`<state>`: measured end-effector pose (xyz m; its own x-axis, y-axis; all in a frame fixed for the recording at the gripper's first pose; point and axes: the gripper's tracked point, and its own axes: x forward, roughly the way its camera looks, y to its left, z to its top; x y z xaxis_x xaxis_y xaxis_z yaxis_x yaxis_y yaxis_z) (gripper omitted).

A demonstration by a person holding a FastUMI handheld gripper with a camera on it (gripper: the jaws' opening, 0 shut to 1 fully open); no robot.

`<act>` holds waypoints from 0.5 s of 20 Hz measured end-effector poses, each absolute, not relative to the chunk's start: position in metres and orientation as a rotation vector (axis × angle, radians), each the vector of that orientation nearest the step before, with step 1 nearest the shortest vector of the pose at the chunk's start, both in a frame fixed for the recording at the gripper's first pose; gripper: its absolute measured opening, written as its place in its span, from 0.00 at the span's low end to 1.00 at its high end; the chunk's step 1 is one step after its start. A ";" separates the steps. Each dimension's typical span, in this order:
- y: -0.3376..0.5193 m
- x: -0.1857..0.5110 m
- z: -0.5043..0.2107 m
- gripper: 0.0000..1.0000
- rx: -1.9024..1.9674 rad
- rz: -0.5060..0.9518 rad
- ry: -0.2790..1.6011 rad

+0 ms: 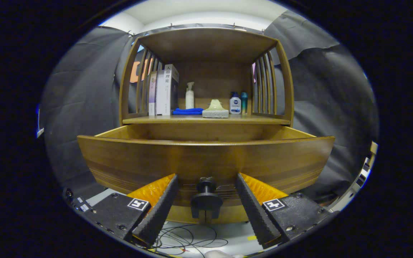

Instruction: Pull open the drawer, take out the items inside it, and place them on the countertop above the cabinet.

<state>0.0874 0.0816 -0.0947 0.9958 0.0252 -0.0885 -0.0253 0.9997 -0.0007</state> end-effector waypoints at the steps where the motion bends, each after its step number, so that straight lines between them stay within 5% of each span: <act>1: 0.082 0.087 -0.094 1.00 0.004 0.025 0.087; 10: 0.089 0.119 -0.082 1.00 -0.004 0.010 0.074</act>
